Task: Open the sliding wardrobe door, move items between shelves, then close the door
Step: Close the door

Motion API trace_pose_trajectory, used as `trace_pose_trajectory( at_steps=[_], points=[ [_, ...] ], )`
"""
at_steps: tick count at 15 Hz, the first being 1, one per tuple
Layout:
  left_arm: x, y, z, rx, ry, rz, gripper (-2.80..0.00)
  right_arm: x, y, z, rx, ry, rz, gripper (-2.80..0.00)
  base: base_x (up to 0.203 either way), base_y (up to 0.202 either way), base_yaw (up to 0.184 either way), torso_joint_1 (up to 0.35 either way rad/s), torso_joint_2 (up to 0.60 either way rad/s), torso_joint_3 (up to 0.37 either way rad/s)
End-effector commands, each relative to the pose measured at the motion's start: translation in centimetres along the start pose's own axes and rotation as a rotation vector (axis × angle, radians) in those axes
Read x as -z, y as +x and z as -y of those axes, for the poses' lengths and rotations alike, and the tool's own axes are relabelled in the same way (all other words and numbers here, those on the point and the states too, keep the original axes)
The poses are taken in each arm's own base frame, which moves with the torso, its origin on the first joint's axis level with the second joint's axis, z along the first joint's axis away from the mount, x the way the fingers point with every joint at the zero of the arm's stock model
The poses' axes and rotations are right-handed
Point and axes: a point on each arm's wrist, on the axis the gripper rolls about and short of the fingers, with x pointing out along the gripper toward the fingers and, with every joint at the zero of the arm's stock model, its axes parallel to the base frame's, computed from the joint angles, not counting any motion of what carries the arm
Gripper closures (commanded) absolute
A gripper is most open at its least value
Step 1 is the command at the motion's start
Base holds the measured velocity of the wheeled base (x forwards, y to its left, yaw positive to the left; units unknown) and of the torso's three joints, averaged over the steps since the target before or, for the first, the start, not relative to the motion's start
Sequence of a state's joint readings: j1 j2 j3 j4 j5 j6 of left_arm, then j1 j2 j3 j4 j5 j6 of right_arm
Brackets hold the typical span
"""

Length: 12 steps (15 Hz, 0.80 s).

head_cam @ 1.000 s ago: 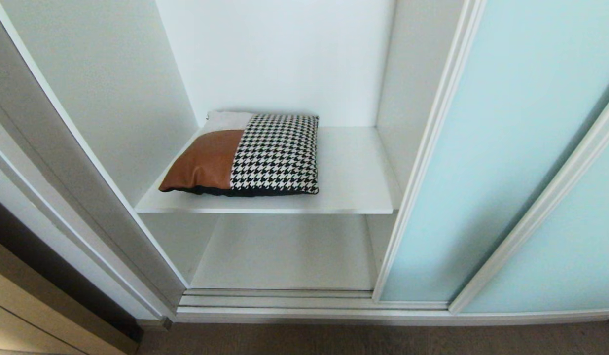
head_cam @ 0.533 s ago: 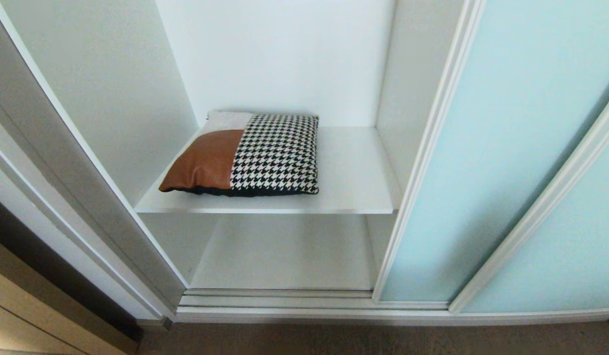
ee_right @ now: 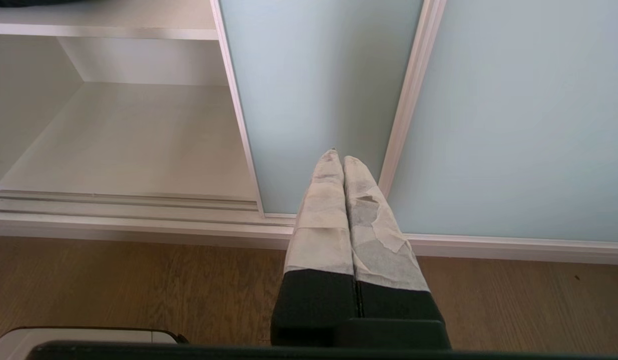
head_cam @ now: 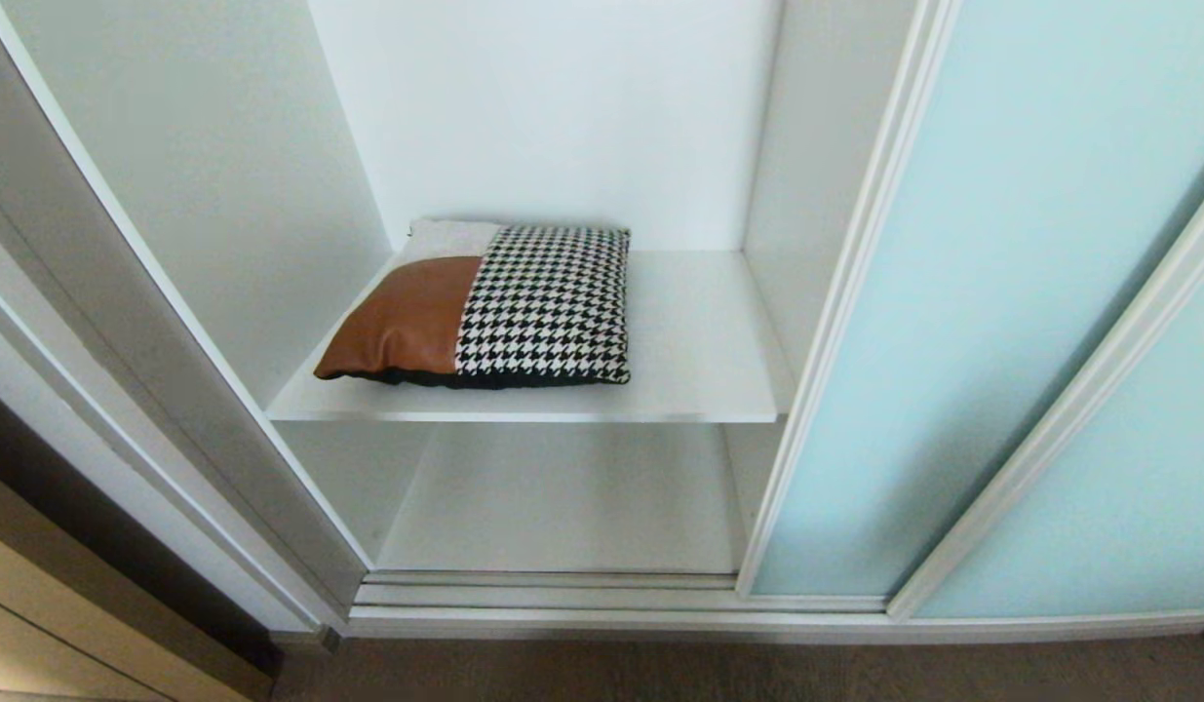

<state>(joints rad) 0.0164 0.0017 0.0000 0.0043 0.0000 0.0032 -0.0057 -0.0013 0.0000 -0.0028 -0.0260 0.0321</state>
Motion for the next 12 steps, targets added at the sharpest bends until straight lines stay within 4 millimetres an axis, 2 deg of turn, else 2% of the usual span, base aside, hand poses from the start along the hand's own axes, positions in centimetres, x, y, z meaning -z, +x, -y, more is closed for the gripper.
trace_pose_trajectory(
  at_steps=[1, 12],
  points=[
    [0.04, 0.02, 0.00, 0.000, 0.000, -0.003, 0.00, -0.02, 0.00, 0.00, 0.000, 0.000, 0.002, 0.00, 0.000, 0.000, 0.000, 0.000, 0.00, 0.000],
    [0.04, 0.02, 0.00, 0.000, 0.000, -0.003, 0.00, 0.00, 0.00, 0.00, 0.000, 0.000, 0.001, 0.00, 0.000, 0.000, 0.000, 0.000, 0.00, 0.000]
  ],
)
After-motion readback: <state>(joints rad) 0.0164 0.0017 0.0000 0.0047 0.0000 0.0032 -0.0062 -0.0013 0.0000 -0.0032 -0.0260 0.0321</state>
